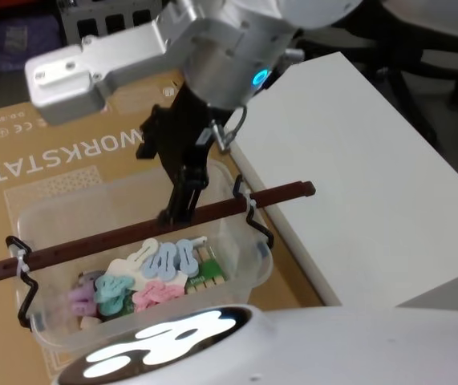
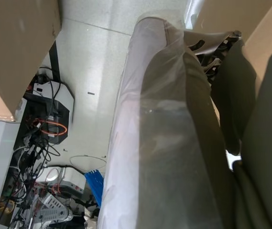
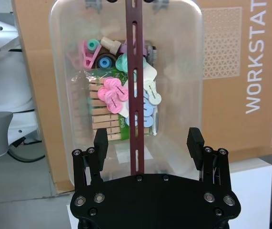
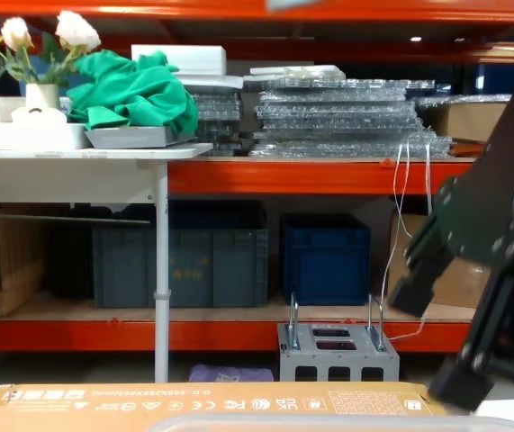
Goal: Use one hand to grasp the basket and place it at the designated location.
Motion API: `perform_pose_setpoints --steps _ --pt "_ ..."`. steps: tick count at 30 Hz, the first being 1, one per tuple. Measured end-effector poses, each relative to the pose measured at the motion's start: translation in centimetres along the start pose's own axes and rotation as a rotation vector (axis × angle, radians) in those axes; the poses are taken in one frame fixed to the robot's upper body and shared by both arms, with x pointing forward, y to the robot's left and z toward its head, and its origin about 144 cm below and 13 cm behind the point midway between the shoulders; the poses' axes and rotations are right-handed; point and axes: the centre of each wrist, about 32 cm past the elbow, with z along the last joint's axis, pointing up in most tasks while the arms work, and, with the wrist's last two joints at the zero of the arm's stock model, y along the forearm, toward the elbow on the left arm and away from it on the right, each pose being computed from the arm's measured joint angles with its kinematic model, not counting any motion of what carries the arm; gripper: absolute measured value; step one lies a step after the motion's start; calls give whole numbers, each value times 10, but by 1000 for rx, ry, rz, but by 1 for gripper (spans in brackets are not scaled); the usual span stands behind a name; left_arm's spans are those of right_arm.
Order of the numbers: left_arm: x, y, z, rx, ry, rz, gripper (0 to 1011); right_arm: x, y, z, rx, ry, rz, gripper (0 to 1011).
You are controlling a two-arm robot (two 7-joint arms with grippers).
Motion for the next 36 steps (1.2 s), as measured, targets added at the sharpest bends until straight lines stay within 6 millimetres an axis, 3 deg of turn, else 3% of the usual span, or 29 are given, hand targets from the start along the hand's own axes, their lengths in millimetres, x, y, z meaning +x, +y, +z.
perform_pose_setpoints --steps 4,13,36 --pt "0 0 0 0 0 0 0 -7 -18 -1 -12 2 -36 1001" --pt "0 0 0 0 0 0 0 -15 -37 -2 -25 3 -73 1001" --pt "0 0 0 0 0 0 0 -12 -27 -3 -25 3 -55 1000"
